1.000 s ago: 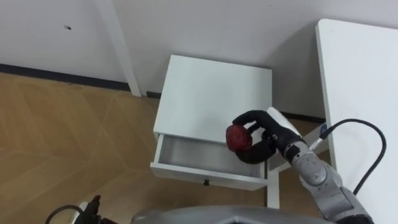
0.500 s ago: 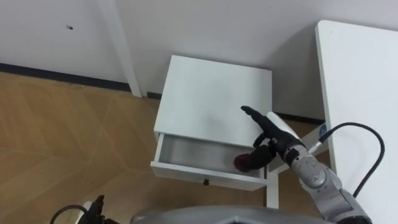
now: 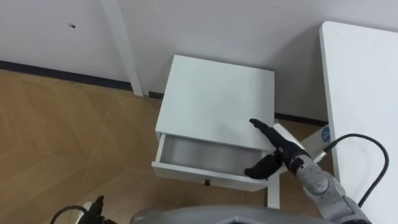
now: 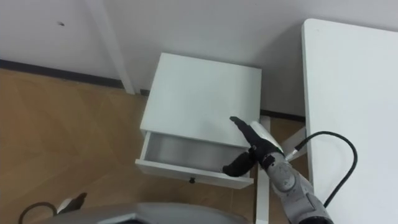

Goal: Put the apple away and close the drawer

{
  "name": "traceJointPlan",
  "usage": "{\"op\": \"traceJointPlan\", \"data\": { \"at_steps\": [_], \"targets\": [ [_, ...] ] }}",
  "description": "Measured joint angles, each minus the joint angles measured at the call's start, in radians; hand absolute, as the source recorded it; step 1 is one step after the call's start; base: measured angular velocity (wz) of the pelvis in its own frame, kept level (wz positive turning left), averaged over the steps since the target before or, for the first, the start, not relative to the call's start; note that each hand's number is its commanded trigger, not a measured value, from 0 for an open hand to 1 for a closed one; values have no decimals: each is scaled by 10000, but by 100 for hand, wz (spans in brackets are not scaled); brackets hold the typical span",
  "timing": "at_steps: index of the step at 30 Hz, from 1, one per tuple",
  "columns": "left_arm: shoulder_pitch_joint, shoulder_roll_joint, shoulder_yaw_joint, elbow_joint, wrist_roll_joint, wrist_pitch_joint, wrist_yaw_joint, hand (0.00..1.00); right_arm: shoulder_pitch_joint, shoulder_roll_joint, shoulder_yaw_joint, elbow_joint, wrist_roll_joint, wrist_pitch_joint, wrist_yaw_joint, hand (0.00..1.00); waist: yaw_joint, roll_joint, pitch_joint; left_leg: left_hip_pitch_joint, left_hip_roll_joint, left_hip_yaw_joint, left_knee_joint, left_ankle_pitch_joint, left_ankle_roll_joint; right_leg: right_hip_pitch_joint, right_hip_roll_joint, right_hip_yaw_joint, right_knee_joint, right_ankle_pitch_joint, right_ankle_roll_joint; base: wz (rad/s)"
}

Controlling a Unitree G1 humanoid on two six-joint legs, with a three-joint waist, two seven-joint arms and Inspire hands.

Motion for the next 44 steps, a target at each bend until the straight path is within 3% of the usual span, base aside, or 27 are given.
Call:
{"op": "traceJointPlan", "data": {
  "at_steps": [8, 9, 11, 12, 14, 15, 16, 17, 19, 21, 22, 23, 24, 25, 26, 27, 28, 29, 30, 31, 32, 33, 34, 35, 38, 39, 44],
  "targets": [
    [60, -174, 468, 343, -22, -10, 159, 0, 132, 381, -861, 2647, 1490, -323, -620, 0, -72, 90, -29, 87, 3, -33, -40, -29, 33, 109, -61, -92, 65, -2, 4, 5],
    [9, -221, 530, 464, -12, -10, 164, 0, -9, 513, -1124, 2922, 1688, -392, -748, 0, -260, 119, -42, 14, -54, -164, 101, -59, 76, 135, -120, -294, 142, -20, 34, 48],
    [-94, -312, 599, 739, -10, -6, 162, 0, -13, 518, -1587, 3113, 1791, -532, -995, 0, -574, 226, -111, -212, -84, 172, 409, -176, 150, -155, -326, -491, 878, -217, 319, 70],
    [-271, -379, 644, 801, -1, -2, 160, 0, -14, 492, -2080, 3238, 1798, -519, -1094, 0, -795, 399, -141, -296, -2, 714, 562, -214, 222, -671, -534, -451, 2166, -340, 487, 92],
    [-444, -274, 659, 852, 28, -3, 165, 0, 9, 338, -2672, 3714, 1760, -504, -1375, 0, -1021, 455, -138, -101, -117, 1084, 524, -69, 467, -2054, -1080, -75, 5056, -169, 479, 81],
    [-522, -181, 775, 856, 82, -1, 174, 0, 1, 166, -2867, 4048, 1733, -458, -1597, 0, -973, 503, -166, -61, -218, 1403, 548, -52, 622, -3185, -1269, 480, 6984, 756, 516, 22],
    [-518, -121, 960, 881, 74, 6, 188, 0, -7, -22, -2874, 4252, 1738, -412, -1780, 0, -966, 668, -192, -119, -167, 1730, 623, -99, 791, -4433, -1272, 999, 8750, 2103, 608, 0],
    [-532, -64, 959, 921, 56, 11, 200, 0, -16, -109, -2844, 4303, 1747, -414, -1837, 0, -952, 747, -176, -208, -134, 1900, 728, -142, 862, -5146, -1279, 1220, 9760, 2160, 570, -35],
    [-612, 125, 844, 1333, -130, 84, 177, 0, -30, -283, -2724, 4467, 1772, -409, -1911, 0, -1049, 1047, -120, -439, 70, 2287, 1111, -188, 935, -7614, -1214, 1281, 14477, 1291, 241, -32],
    [-571, 123, 851, 1329, -108, 217, 123, 0, 69, -330, -2690, 4736, 1797, -203, -1963, 0, -1200, 1232, -97, -565, 251, 2302, 1300, -245, 1003, -8423, -1342, 1219, 16007, 956, 298, 28],
    [-568, 129, 900, 1318, 24, 270, 80, 0, 135, -302, -2646, 4998, 2065, 60, -1997, 0, -1375, 1260, -85, -558, 316, 2379, 1314, -344, 992, -8499, -1535, 1248, 16038, 834, 367, 58],
    [-565, 127, 911, 1269, 76, 299, 32, 0, 162, -287, -2635, 5138, 2254, 184, -1961, 0, -1424, 1258, -81, -535, 344, 2554, 1307, -420, 1005, -8395, -1583, 1295, 15703, 823, 385, 64],
    [-512, 121, 921, 1121, 68, 368, -87, 0, 274, -208, -2636, 5315, 2574, 555, -1935, 0, -1433, 1238, -54, -476, 404, 2955, 1284, -595, 1123, -7893, -1531, 1504, 14334, 806, 438, 47],
    [-343, 107, 918, 975, 69, 409, -116, 0, 404, -104, -2644, 5557, 2712, 818, -1884, 0, -1468, 1094, 20, -366, 395, 3281, 1221, -710, 1040, -7037, -1351, 1637, 12326, 815, 490, 35],
    [-201, 88, 914, 883, 72, 444, -122, 0, 515, -65, -2644, 5568, 2723, 932, -1857, 0, -1461, 1104, 18, -272, 381, 3458, 1142, -726, 1000, -6551, -1245, 1667, 11257, 811, 496, 0],
    [54, 56, 914, 866, 20, 490, -134, 0, 644, -35, -2656, 5563, 2720, 1061, -1839, 0, -1357, 1151, 20, -194, 306, 3628, 1044, -782, 589, -5611, -984, 1662, 9204, 793, 474, -39],
    [198, 55, 918, 894, -117, 684, -129, 0, 638, 20, -2658, 5570, 2731, 1167, -1840, 0, -1269, 1063, -17, -117, 141, 3664, 798, -758, -660, -4725, -777, 1648, 7196, 695, 361, -44],
    [234, 111, 882, 883, -162, 734, -92, 0, 633, 103, -2664, 5571, 2684, 1180, -1851, 0, -1217, 855, -131, -144, -1, 3339, 962, -748, -1173, -4417, -784, 1674, 6444, 598, 359, -32],
    [-18, 320, 804, 720, -144, 711, 21, 0, 575, 313, -2785, 5589, 2494, 1165, -1861, 0, -973, 523, 52, -817, -38, 2164, 2037, -1033, 30, -4234, -867, 1781, 5864, 329, 692, -34],
    [-160, 482, 864, 698, -151, 704, 218, 0, 346, 418, -2809, 5899, 2435, 1185, -1851, 0, -689, 410, 102, -1274, -116, 2156, 2735, -1500, 317, -3977, -939, 1892, 5230, 92, 936, -45],
    [-73, 456, 918, 728, -152, 741, 294, 0, 228, 449, -2800, 6074, 2500, 1193, -1828, 0, -647, 320, 52, -1207, -90, 2249, 2719, -1573, 242, -3645, -936, 1829, 4692, -8, 945, -55],
    [-44, 334, 981, 781, -170, 757, 369, 0, 165, 450, -2792, 6180, 2590, 1096, -1773, 0, -641, 160, 77, -886, -37, 2283, 2351, -1503, 91, -2968, -875, 1536, 3586, -10, 888, -33],
    [-117, 236, 982, 785, -163, 668, 408, 0, 74, 444, -2807, 6301, 2630, 963, -1769, 0, -692, 176, 17, -616, -32, 2311, 1906, -1337, -152, -2474, -851, 1229, 2719, 87, 854, -23],
    [-181, 162, 988, 811, -145, 605, 415, 0, 52, 417, -2814, 6307, 2651, 937, -1771, 0, -707, 186, 6, -525, 4, 2328, 1703, -1246, -180, -2324, -792, 1170, 2382, 206, 833, -16],
    [-421, 18, 1018, 860, -152, 496, 432, 0, -34, 474, -2813, 6319, 2654, 722, -1746, 0, -725, 227, -50, -97, 202, 2462, 680, -643, 354, -1890, -301, 1200, 1227, 701, 639, -23],
    [-513, 21, 1020, 846, -153, 496, 437, 0, -89, 508, -2800, 6322, 2654, 692, -1722, 0, -701, 235, -65, 36, 275, 2540, 435, -524, 405, -1831, -171, 1230, 976, 779, 555, -27],
    [-710, 15, 1012, 846, -166, 391, 434, 0, -177, 580, -2780, 6346, 3301, 570, -1645, 0, -744, 356, -62, 338, 464, 2526, 46, -345, 169, -1488, 110, 1255, 343, 892, 373, -17]
  ]
}}
